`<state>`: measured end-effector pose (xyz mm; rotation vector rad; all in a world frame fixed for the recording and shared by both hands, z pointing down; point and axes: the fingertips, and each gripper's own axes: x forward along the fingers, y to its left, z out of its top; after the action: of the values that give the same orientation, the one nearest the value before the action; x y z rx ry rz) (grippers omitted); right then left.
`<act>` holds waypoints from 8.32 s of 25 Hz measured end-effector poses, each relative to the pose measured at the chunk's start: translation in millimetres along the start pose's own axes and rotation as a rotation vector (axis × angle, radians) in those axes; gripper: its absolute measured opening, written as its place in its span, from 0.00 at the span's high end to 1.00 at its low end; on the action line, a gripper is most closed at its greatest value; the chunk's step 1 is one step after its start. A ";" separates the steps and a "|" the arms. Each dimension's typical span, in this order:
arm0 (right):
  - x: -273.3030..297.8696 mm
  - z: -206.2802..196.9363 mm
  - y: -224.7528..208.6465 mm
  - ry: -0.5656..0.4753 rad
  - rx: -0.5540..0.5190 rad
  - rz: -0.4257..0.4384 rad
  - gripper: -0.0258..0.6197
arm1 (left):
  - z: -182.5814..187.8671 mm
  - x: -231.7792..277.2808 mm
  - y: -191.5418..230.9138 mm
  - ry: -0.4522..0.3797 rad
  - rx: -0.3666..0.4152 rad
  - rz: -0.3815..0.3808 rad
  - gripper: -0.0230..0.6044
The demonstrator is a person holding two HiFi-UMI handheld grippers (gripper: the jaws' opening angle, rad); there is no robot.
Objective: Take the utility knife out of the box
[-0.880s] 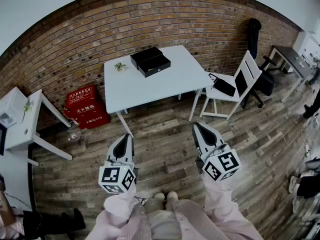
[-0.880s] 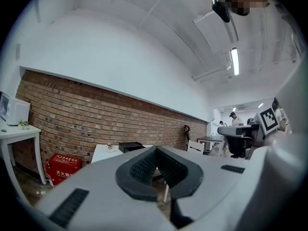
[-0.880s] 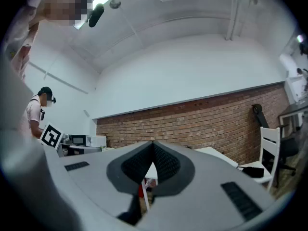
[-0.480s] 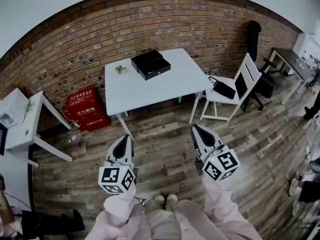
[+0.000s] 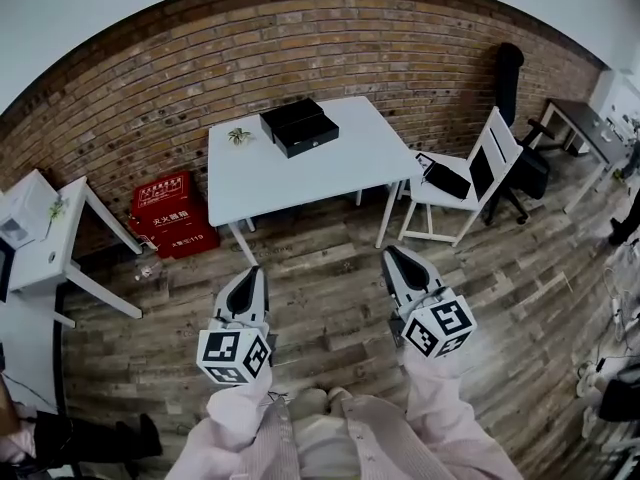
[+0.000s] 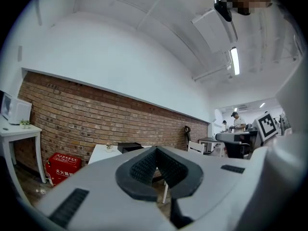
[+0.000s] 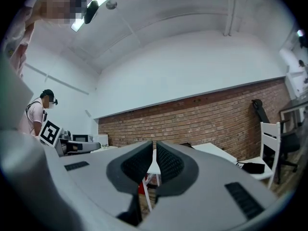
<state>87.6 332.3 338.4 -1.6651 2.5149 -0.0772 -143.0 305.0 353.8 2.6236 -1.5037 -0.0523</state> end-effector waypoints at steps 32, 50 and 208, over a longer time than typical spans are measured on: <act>108.5 -41.1 -79.7 0.086 0.049 -0.023 0.71 | -35.0 121.9 47.5 0.092 -0.052 0.024 0.98; 247.3 -51.6 -139.1 0.107 0.072 -0.091 0.71 | -24.5 258.5 126.6 0.108 -0.070 -0.014 0.98; 621.4 -222.4 -207.8 0.799 -0.594 0.870 0.87 | -98.8 561.1 258.2 0.280 -0.220 0.120 0.98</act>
<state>8.5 -326.4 535.1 -0.4598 3.9386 0.1292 -71.5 -299.3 498.3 2.2574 -1.4613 0.1458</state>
